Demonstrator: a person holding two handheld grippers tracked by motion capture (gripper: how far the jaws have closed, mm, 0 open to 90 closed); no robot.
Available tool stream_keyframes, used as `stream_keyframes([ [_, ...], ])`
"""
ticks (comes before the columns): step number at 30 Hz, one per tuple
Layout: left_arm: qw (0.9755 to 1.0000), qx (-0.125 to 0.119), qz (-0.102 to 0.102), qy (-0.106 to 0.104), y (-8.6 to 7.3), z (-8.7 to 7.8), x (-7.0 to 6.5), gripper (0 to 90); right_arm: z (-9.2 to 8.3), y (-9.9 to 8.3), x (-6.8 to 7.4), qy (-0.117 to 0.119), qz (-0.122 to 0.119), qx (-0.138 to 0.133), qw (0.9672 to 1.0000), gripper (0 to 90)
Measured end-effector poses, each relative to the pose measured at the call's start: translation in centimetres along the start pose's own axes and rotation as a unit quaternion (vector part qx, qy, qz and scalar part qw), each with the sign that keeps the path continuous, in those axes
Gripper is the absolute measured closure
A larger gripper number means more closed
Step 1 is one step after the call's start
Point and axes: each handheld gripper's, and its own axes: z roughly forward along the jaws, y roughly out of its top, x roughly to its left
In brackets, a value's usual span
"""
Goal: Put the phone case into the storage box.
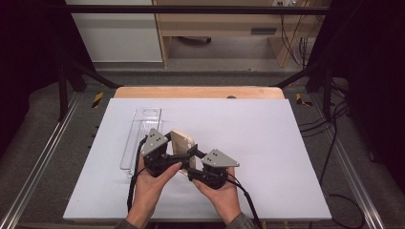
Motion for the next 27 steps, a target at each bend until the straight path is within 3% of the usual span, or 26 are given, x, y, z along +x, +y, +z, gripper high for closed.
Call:
stream_keyframes([
  [4,1.0000,-0.004,0.000,0.002,0.4,-0.1,0.2,10.5,-0.1,-0.1,0.3,-0.003,-0.017,0.009,0.9998,31.2],
  [10,0.9998,-0.010,0.005,0.014,0.9,-0.5,0.7,10.5,-0.7,0.2,-0.1,-0.009,-0.019,0.009,0.9997,23.5],
  [20,0.9982,-0.028,-0.002,0.052,2.3,-1.3,2.8,10.5,-2.7,0.7,-2.8,-0.006,-0.017,0.020,0.9996,7.2],
  [27,0.9963,-0.042,-0.001,0.075,3.4,-1.8,4.3,10.6,-4.1,0.7,-5.1,-0.026,-0.013,0.023,0.9993,10.6],
])
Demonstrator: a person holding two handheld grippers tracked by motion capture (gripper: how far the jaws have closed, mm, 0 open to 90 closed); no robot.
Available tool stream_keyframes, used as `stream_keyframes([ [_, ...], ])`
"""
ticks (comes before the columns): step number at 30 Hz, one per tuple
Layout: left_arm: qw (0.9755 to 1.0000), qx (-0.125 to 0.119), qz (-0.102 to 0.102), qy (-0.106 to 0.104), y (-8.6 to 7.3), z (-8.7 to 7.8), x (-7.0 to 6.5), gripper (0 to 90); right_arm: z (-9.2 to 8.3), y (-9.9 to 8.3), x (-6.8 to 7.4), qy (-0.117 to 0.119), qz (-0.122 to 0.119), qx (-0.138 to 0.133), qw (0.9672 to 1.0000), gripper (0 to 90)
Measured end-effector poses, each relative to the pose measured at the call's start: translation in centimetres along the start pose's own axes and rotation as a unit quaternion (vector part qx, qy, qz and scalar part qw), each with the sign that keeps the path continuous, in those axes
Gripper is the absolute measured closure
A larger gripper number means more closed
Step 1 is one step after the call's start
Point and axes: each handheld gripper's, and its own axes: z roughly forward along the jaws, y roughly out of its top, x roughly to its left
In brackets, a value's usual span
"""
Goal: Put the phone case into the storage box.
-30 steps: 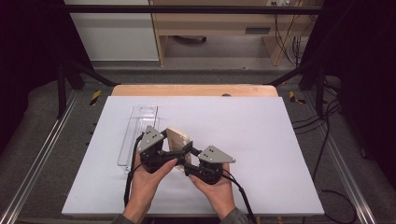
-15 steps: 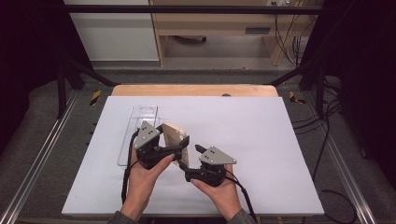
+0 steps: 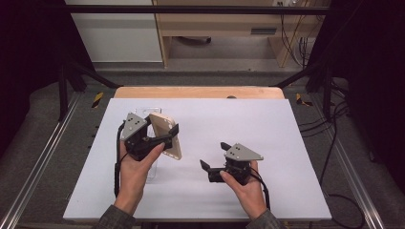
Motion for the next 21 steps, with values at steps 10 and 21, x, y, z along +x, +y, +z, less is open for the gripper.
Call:
stream_keyframes([
  [10,0.9992,-0.012,0.000,0.037,0.8,-0.6,1.9,10.7,-1.4,-0.7,-2.6,-0.020,-0.005,0.010,0.9997,10.0],
  [21,0.9979,-0.019,0.005,0.061,1.9,-1.2,3.7,10.7,-3.4,-1.9,-4.7,-0.053,0.005,-0.020,0.9984,8.6],
])
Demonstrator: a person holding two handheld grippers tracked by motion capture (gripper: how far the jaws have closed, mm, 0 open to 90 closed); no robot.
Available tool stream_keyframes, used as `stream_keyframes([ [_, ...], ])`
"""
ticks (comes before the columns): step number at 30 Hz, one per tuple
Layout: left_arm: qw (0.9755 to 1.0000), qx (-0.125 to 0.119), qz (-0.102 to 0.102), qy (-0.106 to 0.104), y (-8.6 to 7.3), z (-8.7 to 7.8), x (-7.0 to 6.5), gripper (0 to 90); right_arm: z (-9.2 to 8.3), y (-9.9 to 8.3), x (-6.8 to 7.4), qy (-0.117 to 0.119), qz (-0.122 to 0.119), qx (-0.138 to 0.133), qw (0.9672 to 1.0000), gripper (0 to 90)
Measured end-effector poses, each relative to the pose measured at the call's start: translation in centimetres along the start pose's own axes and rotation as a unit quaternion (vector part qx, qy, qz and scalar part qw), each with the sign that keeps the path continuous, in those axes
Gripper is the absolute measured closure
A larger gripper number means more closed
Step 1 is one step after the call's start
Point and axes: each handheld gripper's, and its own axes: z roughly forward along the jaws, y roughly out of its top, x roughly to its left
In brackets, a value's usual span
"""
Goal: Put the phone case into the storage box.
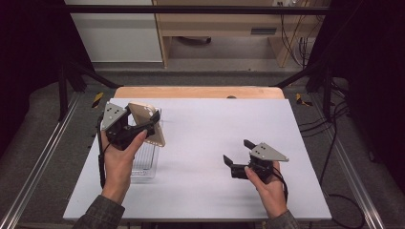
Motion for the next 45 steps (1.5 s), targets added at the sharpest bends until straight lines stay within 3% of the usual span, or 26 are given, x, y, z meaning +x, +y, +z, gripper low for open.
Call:
stream_keyframes([
  [7,0.9999,-0.004,0.006,0.012,0.5,0.1,1.0,10.7,-0.9,-0.7,-1.4,-0.021,0.017,-0.010,0.9996,7.7],
  [21,0.9993,-0.006,-0.001,0.037,0.8,1.2,2.5,10.8,-3.1,-2.2,-3.6,-0.058,0.018,-0.027,0.9978,4.6],
  [33,0.9986,-0.009,-0.005,0.051,1.0,3.2,2.9,10.8,-4.0,-3.1,-4.0,-0.064,0.019,-0.046,0.9967,4.4],
  [45,0.9977,-0.007,-0.006,0.067,0.9,4.7,4.0,10.8,-4.0,-3.7,-4.1,-0.071,0.018,-0.048,0.9962,4.5],
])
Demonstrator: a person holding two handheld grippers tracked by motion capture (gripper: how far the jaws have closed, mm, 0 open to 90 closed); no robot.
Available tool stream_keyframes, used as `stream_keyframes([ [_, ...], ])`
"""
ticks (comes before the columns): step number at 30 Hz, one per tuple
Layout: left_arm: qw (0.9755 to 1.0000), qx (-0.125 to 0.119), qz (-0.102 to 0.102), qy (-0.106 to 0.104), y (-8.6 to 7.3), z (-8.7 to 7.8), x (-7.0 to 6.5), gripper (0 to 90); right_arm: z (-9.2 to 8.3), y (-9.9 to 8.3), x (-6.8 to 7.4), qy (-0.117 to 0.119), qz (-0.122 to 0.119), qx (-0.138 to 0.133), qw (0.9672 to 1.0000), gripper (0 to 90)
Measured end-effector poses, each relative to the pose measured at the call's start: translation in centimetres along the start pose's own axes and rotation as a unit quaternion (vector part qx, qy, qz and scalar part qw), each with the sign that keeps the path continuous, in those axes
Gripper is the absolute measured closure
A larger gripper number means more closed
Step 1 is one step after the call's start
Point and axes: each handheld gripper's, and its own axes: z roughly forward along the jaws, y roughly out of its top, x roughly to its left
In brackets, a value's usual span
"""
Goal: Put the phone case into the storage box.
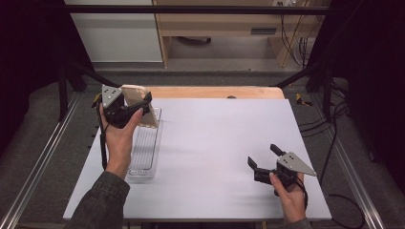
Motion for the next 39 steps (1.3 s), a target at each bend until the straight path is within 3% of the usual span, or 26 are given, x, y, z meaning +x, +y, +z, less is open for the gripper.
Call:
stream_keyframes([
  [4,1.0000,0.002,0.005,0.002,-0.2,0.5,0.2,10.8,-0.2,-0.1,-0.1,-0.003,0.003,-0.003,1.0000,4.6],
  [9,0.9999,0.003,-0.011,0.012,-0.6,1.2,0.6,10.8,-0.4,0.0,-0.3,-0.006,0.005,-0.007,0.9999,4.6],
  [22,0.9994,0.006,-0.014,0.030,-1.5,2.9,1.5,10.8,-0.3,-0.3,-0.2,-0.002,0.003,-0.002,1.0000,4.8],
  [25,0.9993,0.009,-0.001,0.035,-1.7,3.7,1.5,10.8,-0.4,-0.3,-0.3,-0.002,0.006,-0.005,1.0000,4.8],
  [39,0.9983,0.010,0.001,0.057,-3.1,6.3,2.4,10.8,-0.4,-0.4,-0.6,-0.002,0.008,-0.006,0.9999,4.8],
])
